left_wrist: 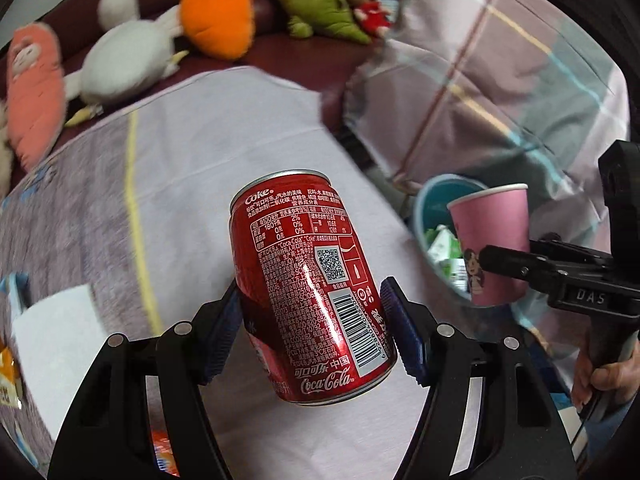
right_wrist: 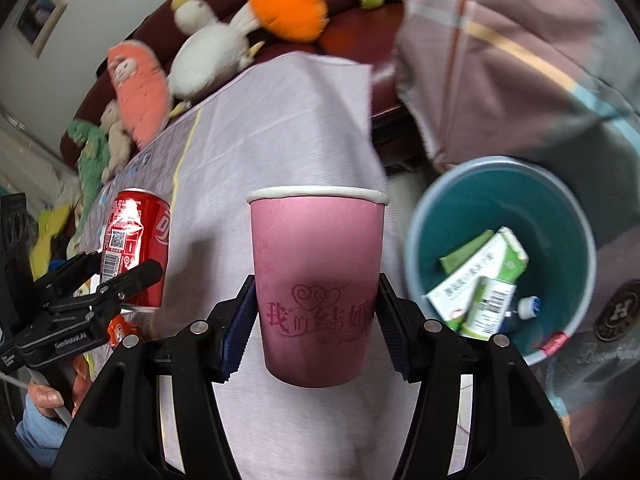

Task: Collect trash
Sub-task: 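Carry the can and pink cup over the teal bin and open both tools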

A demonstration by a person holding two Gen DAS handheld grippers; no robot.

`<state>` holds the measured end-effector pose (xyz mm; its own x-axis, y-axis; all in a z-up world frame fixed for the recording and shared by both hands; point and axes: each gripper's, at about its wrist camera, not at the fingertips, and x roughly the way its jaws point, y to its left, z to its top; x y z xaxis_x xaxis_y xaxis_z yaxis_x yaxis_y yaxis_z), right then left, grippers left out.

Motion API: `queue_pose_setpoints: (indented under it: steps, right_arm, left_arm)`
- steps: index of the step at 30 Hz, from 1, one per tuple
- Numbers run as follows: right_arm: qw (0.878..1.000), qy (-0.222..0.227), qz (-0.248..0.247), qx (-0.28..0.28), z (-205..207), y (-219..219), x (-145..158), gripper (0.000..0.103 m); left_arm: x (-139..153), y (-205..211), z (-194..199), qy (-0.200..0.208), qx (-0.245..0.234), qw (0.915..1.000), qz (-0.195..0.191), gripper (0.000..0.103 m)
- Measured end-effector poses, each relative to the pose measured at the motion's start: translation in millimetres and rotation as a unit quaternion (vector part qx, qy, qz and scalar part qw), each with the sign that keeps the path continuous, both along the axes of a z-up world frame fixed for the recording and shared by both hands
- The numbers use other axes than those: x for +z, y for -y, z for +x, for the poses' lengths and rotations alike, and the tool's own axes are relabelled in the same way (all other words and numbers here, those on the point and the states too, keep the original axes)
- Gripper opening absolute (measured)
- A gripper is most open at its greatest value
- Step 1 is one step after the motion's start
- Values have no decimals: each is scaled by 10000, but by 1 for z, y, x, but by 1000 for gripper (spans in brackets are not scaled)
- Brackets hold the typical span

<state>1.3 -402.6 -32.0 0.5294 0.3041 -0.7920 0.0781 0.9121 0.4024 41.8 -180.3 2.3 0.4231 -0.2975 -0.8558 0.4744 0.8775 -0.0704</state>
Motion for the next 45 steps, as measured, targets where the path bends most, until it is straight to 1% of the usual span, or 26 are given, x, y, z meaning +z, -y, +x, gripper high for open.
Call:
queue_pose_setpoints:
  steps: [6,12,17,20,31,34,35,39,43,45]
  right_arm:
    - [9991,73,13,-424,-17,51,1,55]
    - [9954,90,-31,-956,-37,106,1,56]
    - [9931,18,-60,-1175,-47,132,-5,56]
    - [9924,-5,-86,-1231,-50,140,-9,56]
    - [9907,-112,-108,-1352,-45,155,-19,56]
    - [9900,-163,-116,-1394,-44,158,-23,56]
    - [9899,-179,-120,-1399,-44,158,-23,56]
    - [9899,-228,-142,-1390,-40,158,-26,56]
    - [9902,-269,-165,-1357,-34,155,-28,56]
    - [9904,-294,-178,-1339,-30,153,-30,56]
  left_arm:
    - [0,53,-4,-47,-420,9991,11,69]
    - [-4,113,-12,-50,-929,9956,68,69]
    - [-17,156,-17,-129,-1276,9916,147,69]
    - [-25,172,-19,-176,-1411,9897,188,69]
    - [-56,204,-13,-380,-1624,9857,262,70]
    - [-65,211,-8,-388,-1579,9859,405,70]
    - [-68,211,-7,-398,-1544,9862,445,70]
    - [-75,203,0,-535,-1424,9876,390,72]
    - [-73,187,2,-549,-1307,9894,303,78]
    - [-71,180,2,-558,-1268,9899,287,78]
